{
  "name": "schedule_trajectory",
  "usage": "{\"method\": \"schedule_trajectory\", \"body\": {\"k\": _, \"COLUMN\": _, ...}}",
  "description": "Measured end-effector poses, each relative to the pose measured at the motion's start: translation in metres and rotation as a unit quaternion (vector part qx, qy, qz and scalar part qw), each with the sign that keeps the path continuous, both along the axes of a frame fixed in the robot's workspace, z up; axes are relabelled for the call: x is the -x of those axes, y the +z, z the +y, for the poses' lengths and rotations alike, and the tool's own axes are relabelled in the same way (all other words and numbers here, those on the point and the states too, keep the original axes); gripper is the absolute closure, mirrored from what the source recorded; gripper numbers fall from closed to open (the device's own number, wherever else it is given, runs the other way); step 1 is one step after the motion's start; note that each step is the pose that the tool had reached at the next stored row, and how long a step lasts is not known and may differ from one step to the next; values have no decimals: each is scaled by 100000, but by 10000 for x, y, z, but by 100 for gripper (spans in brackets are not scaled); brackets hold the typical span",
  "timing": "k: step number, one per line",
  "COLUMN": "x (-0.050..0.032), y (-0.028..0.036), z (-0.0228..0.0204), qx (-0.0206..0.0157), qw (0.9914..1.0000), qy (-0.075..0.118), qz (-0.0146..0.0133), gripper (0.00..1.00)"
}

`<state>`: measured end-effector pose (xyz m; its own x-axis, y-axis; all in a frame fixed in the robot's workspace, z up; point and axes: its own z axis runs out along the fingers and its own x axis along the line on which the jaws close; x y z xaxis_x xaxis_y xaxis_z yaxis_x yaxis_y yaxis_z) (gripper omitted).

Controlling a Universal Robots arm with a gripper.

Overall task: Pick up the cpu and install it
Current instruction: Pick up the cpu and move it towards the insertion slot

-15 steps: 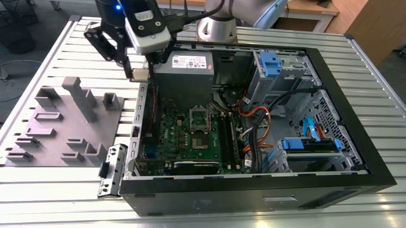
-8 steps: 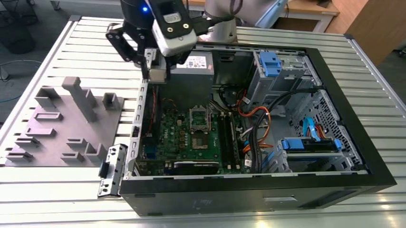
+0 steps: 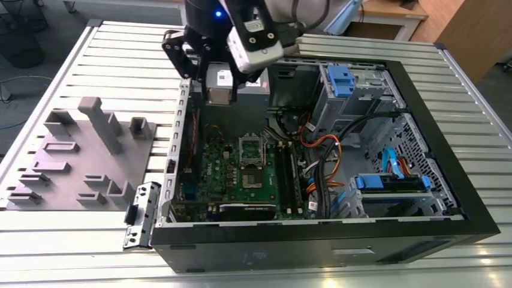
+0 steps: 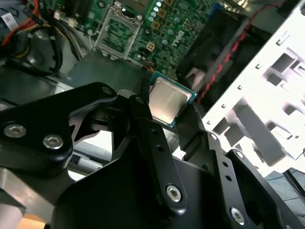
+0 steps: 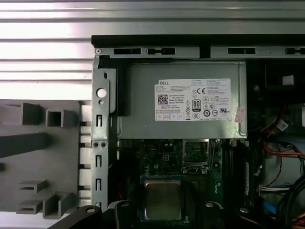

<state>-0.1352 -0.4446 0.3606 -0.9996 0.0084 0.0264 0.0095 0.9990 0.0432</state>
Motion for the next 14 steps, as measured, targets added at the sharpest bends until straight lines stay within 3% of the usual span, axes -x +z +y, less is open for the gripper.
{"method": "schedule_trajectory", "body": {"k": 10, "x": -443, "y": -2, "z": 0, "qx": -6, "qw": 99996, "qy": 2, "qz": 903, "gripper": 53}}
{"method": "schedule_trajectory", "body": {"k": 14, "x": -497, "y": -15, "z": 0, "qx": -7, "qw": 99995, "qy": -4, "qz": 955, "gripper": 53}}
